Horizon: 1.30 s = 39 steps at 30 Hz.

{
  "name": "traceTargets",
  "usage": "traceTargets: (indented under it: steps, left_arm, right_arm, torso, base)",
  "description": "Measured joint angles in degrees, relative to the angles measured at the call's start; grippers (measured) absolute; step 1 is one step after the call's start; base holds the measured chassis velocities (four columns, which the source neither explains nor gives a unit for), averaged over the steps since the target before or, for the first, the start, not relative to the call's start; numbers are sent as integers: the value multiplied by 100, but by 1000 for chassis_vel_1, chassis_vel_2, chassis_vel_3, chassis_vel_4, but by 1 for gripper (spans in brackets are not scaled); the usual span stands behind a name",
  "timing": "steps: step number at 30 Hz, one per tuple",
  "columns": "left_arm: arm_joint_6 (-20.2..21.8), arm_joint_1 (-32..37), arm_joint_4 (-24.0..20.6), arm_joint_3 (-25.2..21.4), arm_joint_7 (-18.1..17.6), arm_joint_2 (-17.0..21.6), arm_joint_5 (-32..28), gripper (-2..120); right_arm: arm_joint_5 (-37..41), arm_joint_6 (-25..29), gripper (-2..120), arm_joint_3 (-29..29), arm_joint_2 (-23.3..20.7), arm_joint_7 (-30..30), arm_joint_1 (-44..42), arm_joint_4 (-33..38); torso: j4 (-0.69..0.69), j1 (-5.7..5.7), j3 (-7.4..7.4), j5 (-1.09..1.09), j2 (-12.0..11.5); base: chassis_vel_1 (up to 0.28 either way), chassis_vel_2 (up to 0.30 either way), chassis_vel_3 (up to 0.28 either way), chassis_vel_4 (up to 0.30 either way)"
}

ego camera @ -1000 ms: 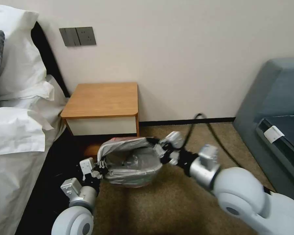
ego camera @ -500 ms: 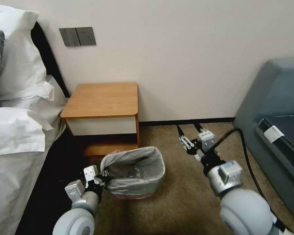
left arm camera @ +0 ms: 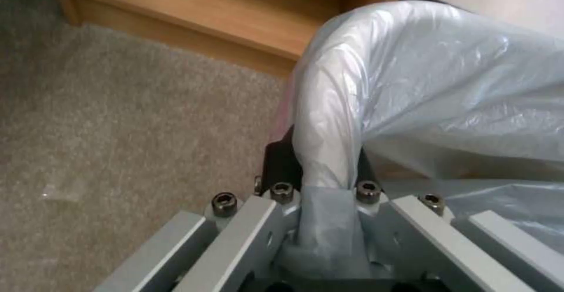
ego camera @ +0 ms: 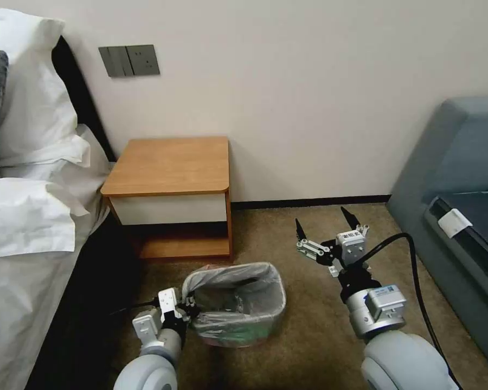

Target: Pick up the garbage bag from the table and place it over the trash can.

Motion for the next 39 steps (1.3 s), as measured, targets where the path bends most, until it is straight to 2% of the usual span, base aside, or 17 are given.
traceTargets:
  steps: [11,17,18,21,22,26,27,31,32,35,39]
  left_arm:
    - [-12,-190,286,38,32,-7,109,6]
    - [-30,-310,415,79,39,-20,145,30]
    - [-30,-310,415,79,39,-20,145,30]
    - [-34,-354,459,82,42,-33,204,46]
    - [-34,-354,459,82,42,-33,204,46]
    - [13,-305,395,70,46,-2,254,63]
    - [13,-305,395,70,46,-2,254,63]
    - [56,-222,267,-37,142,60,371,82]
    - [56,-222,267,-37,142,60,371,82]
    - [-35,-151,164,-158,262,73,427,95]
    - [-148,-81,55,-272,354,84,434,100]
  right_arm:
    - [55,1,100,33,21,11,38,-28]
    - [87,7,100,108,13,30,63,-85]
    - [87,7,100,108,13,30,63,-85]
    - [129,9,100,163,1,41,76,-95]
    - [129,9,100,163,1,41,76,-95]
    - [162,9,100,176,6,48,96,-93]
    - [162,9,100,176,6,48,96,-93]
    - [164,9,100,147,33,51,109,-91]
    - [164,9,100,147,33,51,109,-91]
    - [159,9,100,129,61,54,102,-70]
    - [152,9,100,140,84,60,77,-56]
  torso:
    - [1,0,0,0,0]
    - [0,0,0,1,0]
    - [0,0,0,1,0]
    - [0,0,0,1,0]
    - [0,0,0,1,0]
    - [0,0,0,-1,0]
    - [0,0,0,-1,0]
    - [0,0,0,-1,0]
    - [0,0,0,-1,0]
    - [0,0,0,-1,0]
    - [0,0,0,-1,-1]
  base:
    - [0,0,0,0]
    - [0,0,0,0]
    - [0,0,0,0]
    - [0,0,0,0]
    - [0,0,0,0]
    - [0,0,0,0]
    - [0,0,0,0]
    - [0,0,0,0]
    - [0,0,0,0]
    - [0,0,0,0]
    - [0,0,0,0]
